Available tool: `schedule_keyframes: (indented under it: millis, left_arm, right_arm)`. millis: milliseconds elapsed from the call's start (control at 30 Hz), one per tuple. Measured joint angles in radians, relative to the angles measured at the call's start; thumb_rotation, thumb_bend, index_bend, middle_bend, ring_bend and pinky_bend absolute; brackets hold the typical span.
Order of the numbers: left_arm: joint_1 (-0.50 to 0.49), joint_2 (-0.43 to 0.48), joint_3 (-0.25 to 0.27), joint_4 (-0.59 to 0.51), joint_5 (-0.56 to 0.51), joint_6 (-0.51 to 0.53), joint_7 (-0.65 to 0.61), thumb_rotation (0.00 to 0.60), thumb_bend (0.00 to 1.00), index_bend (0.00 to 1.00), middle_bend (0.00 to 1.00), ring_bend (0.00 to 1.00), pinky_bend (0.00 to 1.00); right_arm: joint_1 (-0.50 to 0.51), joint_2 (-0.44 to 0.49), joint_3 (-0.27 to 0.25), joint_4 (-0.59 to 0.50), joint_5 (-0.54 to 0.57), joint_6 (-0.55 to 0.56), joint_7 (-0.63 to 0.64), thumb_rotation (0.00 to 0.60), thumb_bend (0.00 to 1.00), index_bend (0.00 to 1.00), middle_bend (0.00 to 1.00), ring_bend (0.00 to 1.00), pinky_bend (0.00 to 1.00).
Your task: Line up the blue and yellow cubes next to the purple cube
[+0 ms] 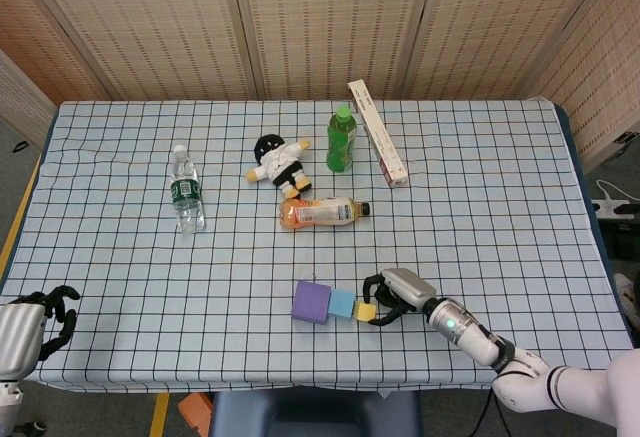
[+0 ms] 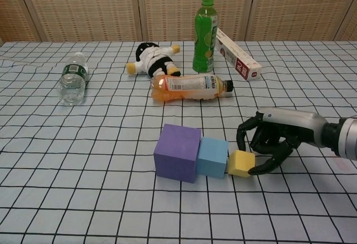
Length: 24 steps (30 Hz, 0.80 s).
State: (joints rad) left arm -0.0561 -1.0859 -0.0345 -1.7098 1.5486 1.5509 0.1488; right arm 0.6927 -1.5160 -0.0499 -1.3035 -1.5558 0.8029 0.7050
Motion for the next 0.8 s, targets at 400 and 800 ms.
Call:
schedule_keyframes:
  millis: [400, 800]
  left_arm:
    - [0.0, 0.0, 0.0, 0.0, -0.001, 0.0, -0.001, 0.6, 0.49, 0.44, 0.64, 0.56, 0.65]
    - [0.001, 0.0, 0.0, 0.0, 0.001, 0.002, -0.002, 0.6, 0.49, 0.44, 0.64, 0.55, 0.65]
  right_arm:
    - [0.01, -0.025, 0.001, 0.03, 0.009, -0.014, 0.027, 0.6, 0.09, 0.59, 0.9, 0.79, 1.0]
    - [0.02, -0.046, 0.001, 0.057, 0.011, -0.025, 0.05, 0.6, 0.09, 0.53, 0.9, 0.79, 1.0]
